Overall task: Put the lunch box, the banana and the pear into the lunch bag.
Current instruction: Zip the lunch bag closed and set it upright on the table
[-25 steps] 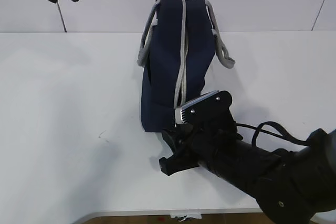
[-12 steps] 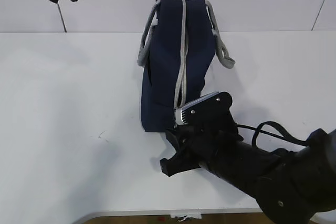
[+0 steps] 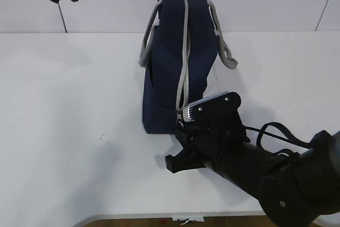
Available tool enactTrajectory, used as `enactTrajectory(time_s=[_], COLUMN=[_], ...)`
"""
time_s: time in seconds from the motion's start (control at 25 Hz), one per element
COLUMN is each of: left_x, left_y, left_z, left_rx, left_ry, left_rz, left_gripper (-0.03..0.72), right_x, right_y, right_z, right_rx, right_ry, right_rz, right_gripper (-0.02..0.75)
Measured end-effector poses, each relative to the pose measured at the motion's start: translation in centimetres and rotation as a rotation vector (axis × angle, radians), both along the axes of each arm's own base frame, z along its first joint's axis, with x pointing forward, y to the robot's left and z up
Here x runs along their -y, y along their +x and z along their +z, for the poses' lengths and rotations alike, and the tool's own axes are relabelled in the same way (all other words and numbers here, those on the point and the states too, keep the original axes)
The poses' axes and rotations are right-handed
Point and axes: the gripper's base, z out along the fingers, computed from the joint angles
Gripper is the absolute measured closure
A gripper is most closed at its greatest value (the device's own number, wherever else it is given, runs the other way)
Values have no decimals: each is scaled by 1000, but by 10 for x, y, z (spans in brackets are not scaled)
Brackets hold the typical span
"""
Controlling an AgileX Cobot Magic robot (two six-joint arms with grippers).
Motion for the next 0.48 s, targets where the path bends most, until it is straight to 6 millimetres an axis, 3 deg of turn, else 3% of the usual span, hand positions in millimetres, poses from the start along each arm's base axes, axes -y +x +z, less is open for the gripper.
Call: enactTrajectory(time_s=[0.16, 0.36, 0.48], left_x=[0, 0, 0], left_y=[0, 0, 0], left_z=[0, 0, 0], left_rx=[0, 0, 0], left_ry=[0, 0, 0], left_rz=[0, 0, 0], left_gripper=[375, 381, 381], right_x=[0, 0, 0], right_y=[0, 0, 0], right_z=[0, 0, 0], right_rx=[0, 0, 0], right_ry=[0, 0, 0], right_rz=[0, -1, -1], right_gripper=[636, 737, 737])
